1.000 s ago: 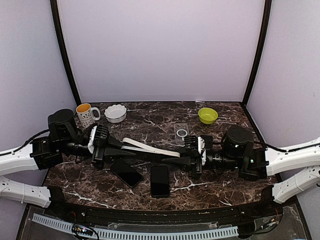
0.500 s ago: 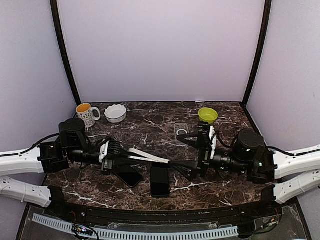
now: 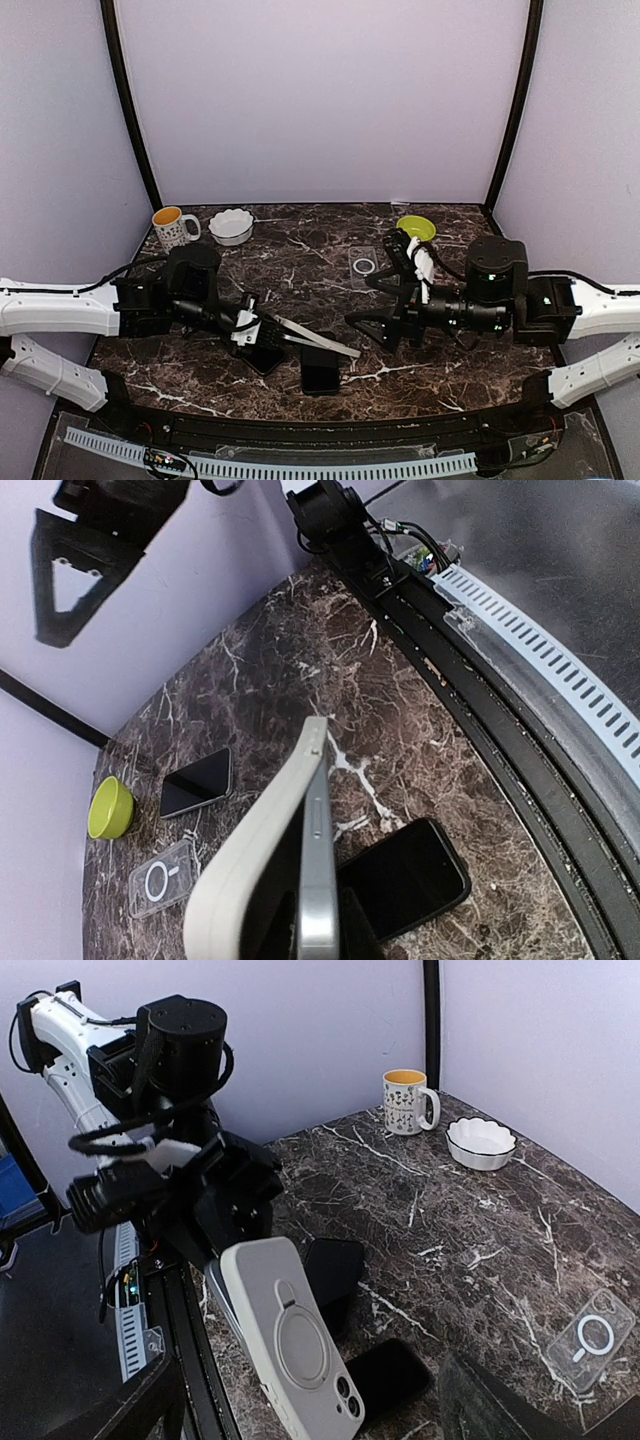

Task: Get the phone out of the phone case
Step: Remove the phone case from the phone.

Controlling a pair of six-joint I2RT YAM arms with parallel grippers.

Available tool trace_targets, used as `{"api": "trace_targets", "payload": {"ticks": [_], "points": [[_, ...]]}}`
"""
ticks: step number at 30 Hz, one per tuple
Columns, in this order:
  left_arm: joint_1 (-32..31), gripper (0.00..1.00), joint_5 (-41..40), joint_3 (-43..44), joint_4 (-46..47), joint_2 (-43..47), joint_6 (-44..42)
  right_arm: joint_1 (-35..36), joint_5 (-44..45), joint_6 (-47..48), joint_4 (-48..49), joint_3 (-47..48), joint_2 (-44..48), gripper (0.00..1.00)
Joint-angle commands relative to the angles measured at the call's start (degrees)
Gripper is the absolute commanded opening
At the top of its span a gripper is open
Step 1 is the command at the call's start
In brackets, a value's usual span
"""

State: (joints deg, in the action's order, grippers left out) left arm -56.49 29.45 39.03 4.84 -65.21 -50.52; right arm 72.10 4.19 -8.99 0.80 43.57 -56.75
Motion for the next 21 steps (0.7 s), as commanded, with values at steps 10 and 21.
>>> {"api": "trace_targets", "payload": {"ticks": [10, 21], "points": [[0.0, 0.00, 3.1, 11.2, -3.7, -8.1, -5.1, 2.4, 3.1, -1.8, -6.6, 10.7, -11.8, 0.77], [0.0, 0.00, 4.2, 11.8, -4.5, -7.4, -3.9, 2.5, 1.2, 0.7, -5.7, 15.3, -18.1, 0.69]]}}
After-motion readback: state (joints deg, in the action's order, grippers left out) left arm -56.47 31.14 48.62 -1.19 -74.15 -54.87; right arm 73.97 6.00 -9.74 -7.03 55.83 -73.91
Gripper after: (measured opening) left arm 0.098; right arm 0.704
